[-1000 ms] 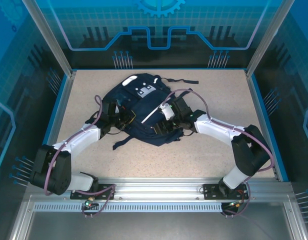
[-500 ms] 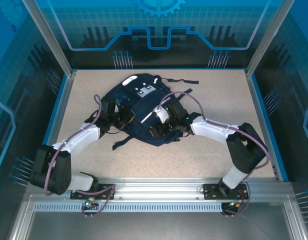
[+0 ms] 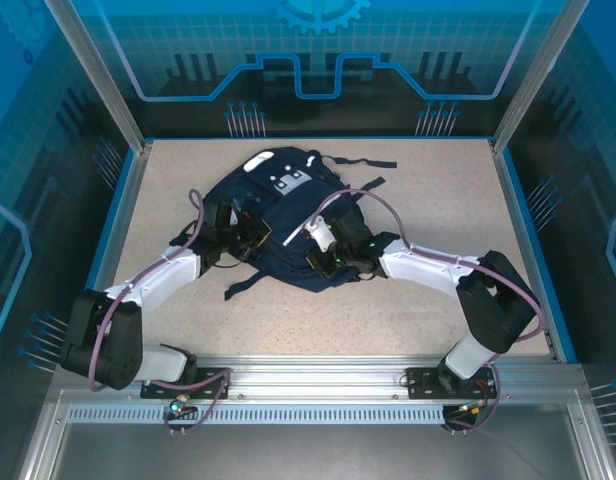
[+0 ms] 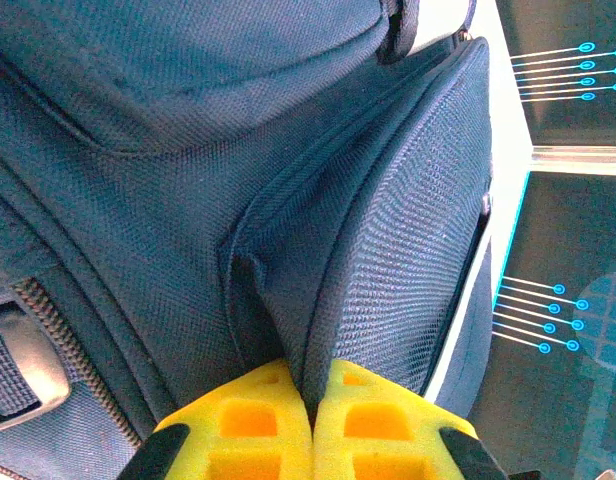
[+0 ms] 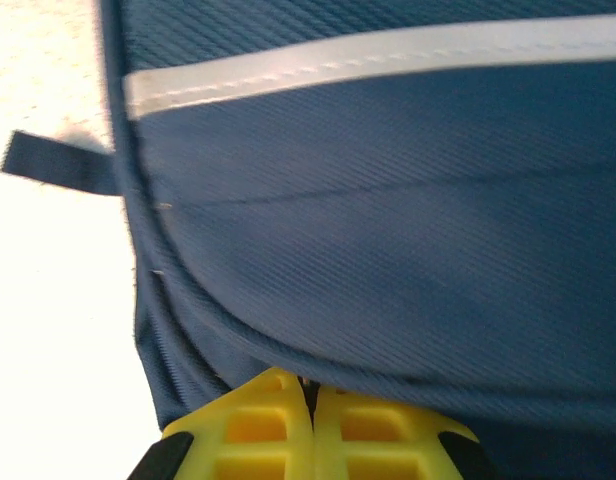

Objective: Pack books, pencil case, and school supplies into a backpack

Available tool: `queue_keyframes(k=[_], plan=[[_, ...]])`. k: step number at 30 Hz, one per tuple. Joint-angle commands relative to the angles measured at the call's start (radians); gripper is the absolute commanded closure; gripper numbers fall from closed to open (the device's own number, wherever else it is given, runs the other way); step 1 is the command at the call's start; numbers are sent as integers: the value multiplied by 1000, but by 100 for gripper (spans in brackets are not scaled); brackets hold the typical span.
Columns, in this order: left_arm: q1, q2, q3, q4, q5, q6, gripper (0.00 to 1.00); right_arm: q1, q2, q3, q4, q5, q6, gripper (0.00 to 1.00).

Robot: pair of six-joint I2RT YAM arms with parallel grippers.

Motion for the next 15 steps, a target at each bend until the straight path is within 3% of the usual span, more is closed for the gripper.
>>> queue_keyframes(k=[1, 7, 11, 13, 15], plan=[[29, -51, -2, 33, -17, 23, 100, -36, -35, -35, -33, 241, 80, 100], [47, -52, -18, 32, -19, 29, 100, -97, -17, -9, -97, 373, 158, 100], [70, -68, -13, -16, -22, 60, 100, -88, 4, 60, -134, 318, 110, 100], [83, -109, -17, -78, -49, 77, 74, -50, -6, 74, -134, 240, 67, 100], [92, -161, -28, -152, -71, 96, 58, -16, -16, 81, -130, 166, 51, 100]])
